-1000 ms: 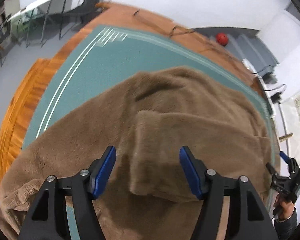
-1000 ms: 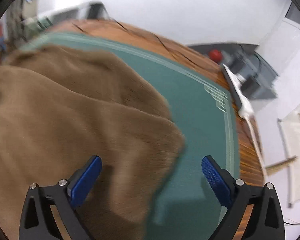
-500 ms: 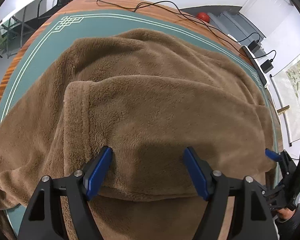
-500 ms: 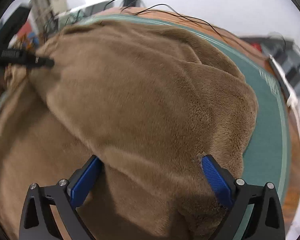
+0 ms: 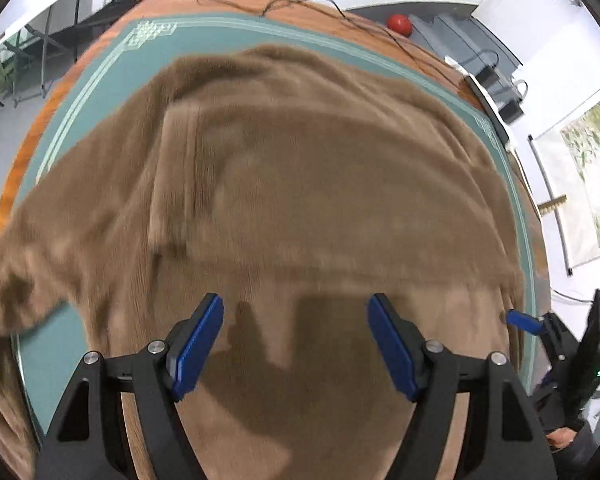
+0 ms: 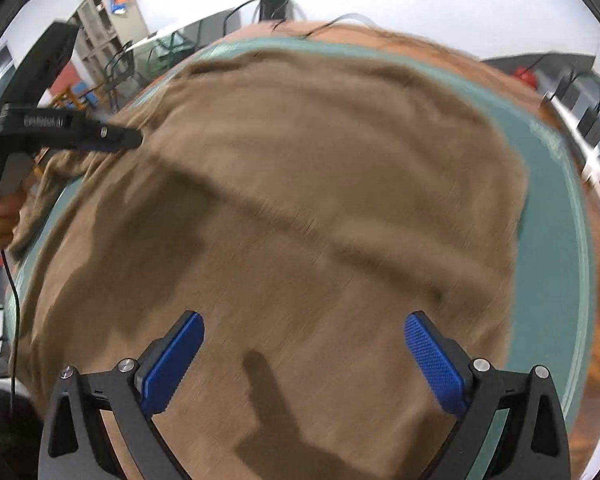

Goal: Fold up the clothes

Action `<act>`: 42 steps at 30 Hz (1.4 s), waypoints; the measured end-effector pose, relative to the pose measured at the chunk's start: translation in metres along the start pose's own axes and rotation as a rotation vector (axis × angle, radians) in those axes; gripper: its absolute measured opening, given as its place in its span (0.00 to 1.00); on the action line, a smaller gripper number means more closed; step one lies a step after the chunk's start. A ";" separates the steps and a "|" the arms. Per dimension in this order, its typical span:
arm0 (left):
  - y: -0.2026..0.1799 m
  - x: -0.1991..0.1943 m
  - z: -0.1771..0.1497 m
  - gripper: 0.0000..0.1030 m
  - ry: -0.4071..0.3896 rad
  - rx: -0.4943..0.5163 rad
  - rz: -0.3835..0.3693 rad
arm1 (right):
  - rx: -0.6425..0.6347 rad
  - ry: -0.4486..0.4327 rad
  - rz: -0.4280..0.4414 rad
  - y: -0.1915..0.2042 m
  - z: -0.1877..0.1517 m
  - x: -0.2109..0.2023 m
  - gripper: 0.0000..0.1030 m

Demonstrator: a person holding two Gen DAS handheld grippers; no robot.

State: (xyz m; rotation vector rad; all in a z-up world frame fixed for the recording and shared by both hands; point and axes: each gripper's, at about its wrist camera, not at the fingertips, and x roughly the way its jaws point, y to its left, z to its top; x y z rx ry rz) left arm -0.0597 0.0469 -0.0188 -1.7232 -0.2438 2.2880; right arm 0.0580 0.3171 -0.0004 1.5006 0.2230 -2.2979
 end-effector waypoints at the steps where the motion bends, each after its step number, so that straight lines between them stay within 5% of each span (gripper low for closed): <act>1: 0.001 0.000 -0.008 0.76 0.013 -0.002 0.000 | -0.002 0.012 0.003 0.004 -0.009 0.002 0.99; 9: 0.001 0.013 -0.073 0.76 0.058 -0.034 0.017 | -0.036 0.025 -0.058 0.018 -0.043 0.015 0.99; 17: -0.023 0.014 -0.118 0.76 -0.054 0.094 0.183 | -0.046 -0.013 -0.089 0.024 -0.063 0.021 0.99; 24: -0.020 0.006 -0.153 0.78 -0.106 0.096 0.236 | -0.021 -0.057 -0.106 0.025 -0.081 0.015 0.99; 36: -0.005 -0.017 -0.218 0.79 -0.173 0.076 0.252 | -0.005 -0.103 -0.116 0.025 -0.135 -0.013 1.00; 42: 0.013 -0.031 -0.211 0.79 -0.162 -0.028 0.147 | -0.007 -0.107 -0.115 0.024 -0.132 -0.012 1.00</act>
